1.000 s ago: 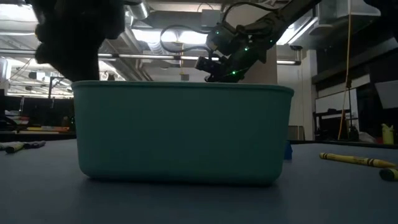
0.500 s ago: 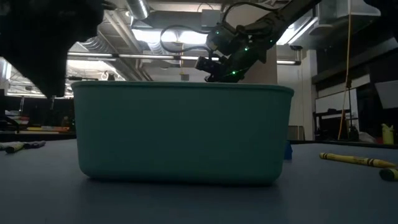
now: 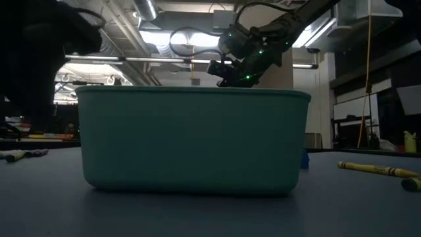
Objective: Sort crayons
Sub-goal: Put the green crayon into the blue bin
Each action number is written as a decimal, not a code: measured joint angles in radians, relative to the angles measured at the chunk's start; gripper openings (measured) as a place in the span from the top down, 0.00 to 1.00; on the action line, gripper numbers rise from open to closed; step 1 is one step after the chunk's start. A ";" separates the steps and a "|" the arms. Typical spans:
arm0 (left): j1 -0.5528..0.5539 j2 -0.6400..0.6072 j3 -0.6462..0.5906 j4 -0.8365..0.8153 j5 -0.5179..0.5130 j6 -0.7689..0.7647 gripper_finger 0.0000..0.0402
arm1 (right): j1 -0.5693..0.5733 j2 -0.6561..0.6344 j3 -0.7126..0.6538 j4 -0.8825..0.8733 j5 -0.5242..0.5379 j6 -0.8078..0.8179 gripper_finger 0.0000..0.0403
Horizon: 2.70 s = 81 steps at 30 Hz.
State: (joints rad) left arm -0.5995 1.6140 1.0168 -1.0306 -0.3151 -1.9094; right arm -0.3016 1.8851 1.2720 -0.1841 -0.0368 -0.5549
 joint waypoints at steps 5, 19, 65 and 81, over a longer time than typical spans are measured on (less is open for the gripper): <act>0.000 0.064 0.000 -0.002 0.000 -0.047 0.75 | 0.000 0.000 0.000 0.000 0.000 0.000 0.66; 0.000 0.207 -0.001 -0.079 0.100 -0.134 0.75 | 0.000 0.000 0.000 0.000 0.000 0.000 0.66; -0.044 0.223 -0.026 -0.027 0.036 -0.412 0.76 | 0.001 -0.128 0.000 -0.069 0.000 0.078 0.66; -0.035 0.226 -0.027 -0.027 0.030 -0.411 0.91 | 0.001 -0.145 0.000 -0.106 0.000 0.078 0.66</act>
State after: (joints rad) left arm -0.6350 1.8396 0.9894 -1.0579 -0.2846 -2.3201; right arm -0.3004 1.7401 1.2724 -0.2899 -0.0368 -0.4770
